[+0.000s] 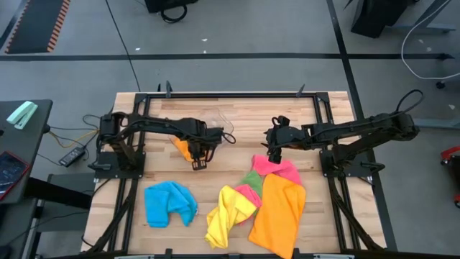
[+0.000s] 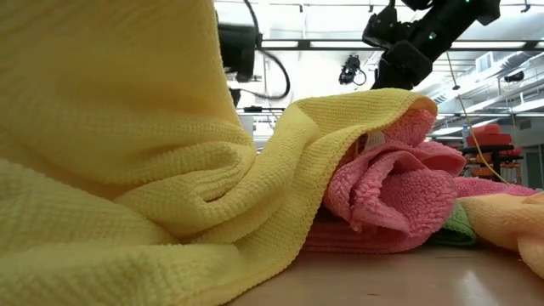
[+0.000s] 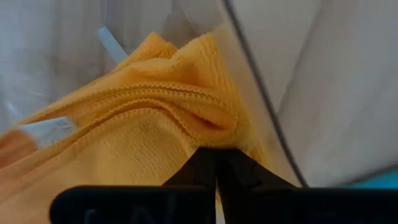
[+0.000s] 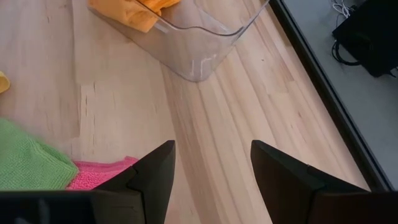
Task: Fold microfiber towels
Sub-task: Put the folded orange microfiber towel into the transparent bin, then fold the pink microfiber towel
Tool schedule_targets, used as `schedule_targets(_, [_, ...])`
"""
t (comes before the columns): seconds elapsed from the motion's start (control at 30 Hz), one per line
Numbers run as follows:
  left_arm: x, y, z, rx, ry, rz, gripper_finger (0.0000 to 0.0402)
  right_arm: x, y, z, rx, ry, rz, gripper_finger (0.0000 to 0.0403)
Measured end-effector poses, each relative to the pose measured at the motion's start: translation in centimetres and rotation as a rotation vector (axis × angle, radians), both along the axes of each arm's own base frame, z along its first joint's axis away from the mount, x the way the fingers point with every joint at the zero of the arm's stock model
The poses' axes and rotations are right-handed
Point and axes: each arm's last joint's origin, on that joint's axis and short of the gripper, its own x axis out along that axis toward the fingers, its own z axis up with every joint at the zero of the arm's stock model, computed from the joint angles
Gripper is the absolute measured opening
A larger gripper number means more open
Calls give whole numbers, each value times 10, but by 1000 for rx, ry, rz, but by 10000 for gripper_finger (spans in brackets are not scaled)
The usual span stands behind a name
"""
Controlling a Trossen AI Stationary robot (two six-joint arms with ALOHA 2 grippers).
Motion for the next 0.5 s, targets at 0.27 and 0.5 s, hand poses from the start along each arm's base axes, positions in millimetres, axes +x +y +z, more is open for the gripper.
schedule_targets(0.27, [9, 1, 49, 7, -31, 27, 25, 0, 1, 0, 23, 2, 31, 218])
schedule_targets(0.5, [21, -13, 56, -5, -138, -60, 41, 0, 7, -14, 130, -14, 209, 218])
